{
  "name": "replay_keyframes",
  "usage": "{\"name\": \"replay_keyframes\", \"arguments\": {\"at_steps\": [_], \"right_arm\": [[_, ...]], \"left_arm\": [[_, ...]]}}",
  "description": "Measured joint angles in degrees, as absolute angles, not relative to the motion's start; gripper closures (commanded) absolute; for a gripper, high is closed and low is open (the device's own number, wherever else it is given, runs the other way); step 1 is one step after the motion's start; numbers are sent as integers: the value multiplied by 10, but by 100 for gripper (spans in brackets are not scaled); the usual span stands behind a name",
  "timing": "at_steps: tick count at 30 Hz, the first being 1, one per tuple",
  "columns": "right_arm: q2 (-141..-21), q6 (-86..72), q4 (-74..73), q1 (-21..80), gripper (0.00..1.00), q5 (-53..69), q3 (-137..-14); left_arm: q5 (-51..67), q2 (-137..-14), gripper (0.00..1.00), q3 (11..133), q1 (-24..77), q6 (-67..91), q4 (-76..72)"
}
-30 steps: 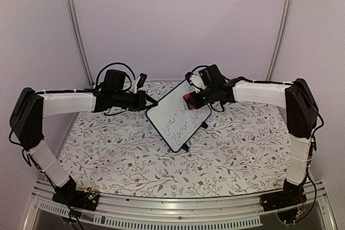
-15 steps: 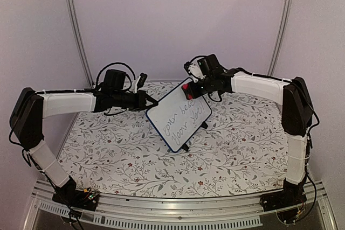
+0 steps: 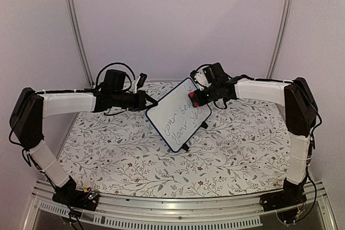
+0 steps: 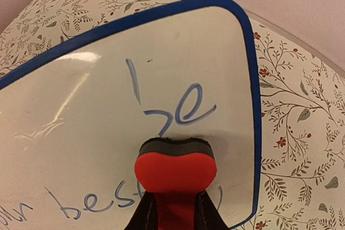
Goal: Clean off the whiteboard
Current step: Erase the whiteboard at the center of the board.
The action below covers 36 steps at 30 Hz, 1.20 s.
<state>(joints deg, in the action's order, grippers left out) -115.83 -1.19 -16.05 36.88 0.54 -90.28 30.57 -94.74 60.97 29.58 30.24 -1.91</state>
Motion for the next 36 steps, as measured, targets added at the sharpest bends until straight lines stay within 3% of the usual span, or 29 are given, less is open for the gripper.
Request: {"name": "replay_keyframes", "arguments": {"at_steps": [9,24,36], "right_arm": [[-1147,-12,-149,366,95,3,-869],[-1195,12,-202,366,95,11,-1030],[-1157,9,-148,361,95,10,-889]], "left_arm": [[306,-947,100,610,296,302,-19],[316,-945,100,610,296,302,-21],[307,-945,100,609,295,307,-16]]}}
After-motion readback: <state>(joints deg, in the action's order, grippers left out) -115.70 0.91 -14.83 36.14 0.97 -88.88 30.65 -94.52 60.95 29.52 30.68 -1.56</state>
